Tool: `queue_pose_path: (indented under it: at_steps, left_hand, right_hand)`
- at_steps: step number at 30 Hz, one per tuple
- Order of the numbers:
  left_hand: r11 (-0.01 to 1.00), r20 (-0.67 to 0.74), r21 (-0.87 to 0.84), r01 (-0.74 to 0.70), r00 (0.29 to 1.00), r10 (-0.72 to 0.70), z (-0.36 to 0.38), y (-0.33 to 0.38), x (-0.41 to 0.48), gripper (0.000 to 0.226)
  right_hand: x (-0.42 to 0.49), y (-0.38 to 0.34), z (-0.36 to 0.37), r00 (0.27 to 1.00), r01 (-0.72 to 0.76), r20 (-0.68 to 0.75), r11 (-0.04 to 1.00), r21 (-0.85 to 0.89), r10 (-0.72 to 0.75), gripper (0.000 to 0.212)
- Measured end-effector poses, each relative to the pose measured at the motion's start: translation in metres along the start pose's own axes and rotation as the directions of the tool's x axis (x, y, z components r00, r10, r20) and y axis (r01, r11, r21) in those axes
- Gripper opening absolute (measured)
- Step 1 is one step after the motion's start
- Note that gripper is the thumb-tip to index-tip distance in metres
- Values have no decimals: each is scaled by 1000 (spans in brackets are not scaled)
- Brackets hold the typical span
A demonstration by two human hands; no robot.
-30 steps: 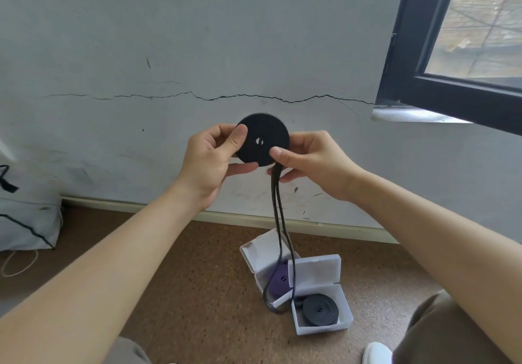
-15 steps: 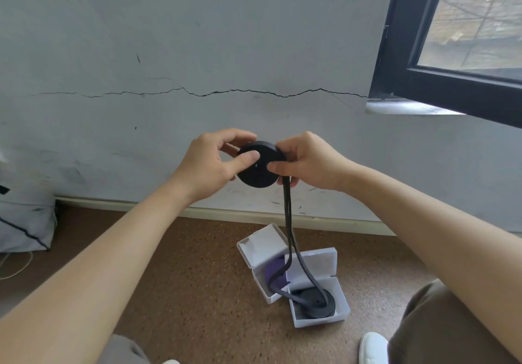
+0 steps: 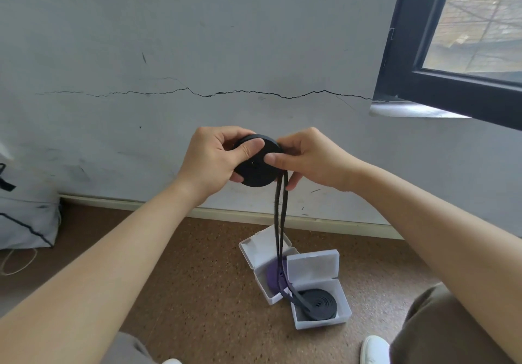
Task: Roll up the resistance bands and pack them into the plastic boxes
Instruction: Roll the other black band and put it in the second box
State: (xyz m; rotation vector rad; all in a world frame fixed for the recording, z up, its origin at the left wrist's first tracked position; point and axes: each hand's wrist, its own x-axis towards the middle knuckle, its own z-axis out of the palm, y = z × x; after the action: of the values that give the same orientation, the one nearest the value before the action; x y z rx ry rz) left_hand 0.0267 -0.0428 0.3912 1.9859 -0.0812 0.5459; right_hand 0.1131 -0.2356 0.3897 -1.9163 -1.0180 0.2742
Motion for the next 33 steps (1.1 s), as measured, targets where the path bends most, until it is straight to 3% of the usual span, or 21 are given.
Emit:
queue_pose_path:
  at_steps: [4,8,13,17,19,22,24,28,33]
  left_hand:
    - [989,-87,-148,30,995,-43,1,5,0,9]
    - [948,-150,-308,76,980,-127,2,11,2,16]
    - [849,-82,-509,139,975,-208,7,14,2,22]
    - [805,3,-562,188,974,-225,11,11,2,28]
    - [859,27,-472,195,978,-207,6,9,3,25]
    - [996,8,-38,84,996,-84,-12,0,8,18]
    - [987,77,158,26,996,-38,-21,-4,8,16]
    - [940,212,322,-111,976,43,-16,-4,4,13]
    - [867,253,460,-191,964,78,-17,-3,4,11]
  right_hand:
    - [-3,-6,0,1000,-13,2,979,205,13,16]
    - [-5,-9,-1,999,-11,-29,925,379,24,24]
    - [-4,-13,7,999,11,-47,870,493,14,32]
    - [-3,-14,11,993,68,-120,886,460,-14,28]
    - [-2,-12,7,993,59,-116,915,398,-13,26]
    - [-3,-6,2,998,8,-61,969,246,7,24]
    - [-4,-3,-1,999,-27,-21,990,140,30,20]
    - [-4,-1,-1,998,-25,54,997,-78,29,20]
    - [-2,-3,7,995,18,99,950,-310,14,13]
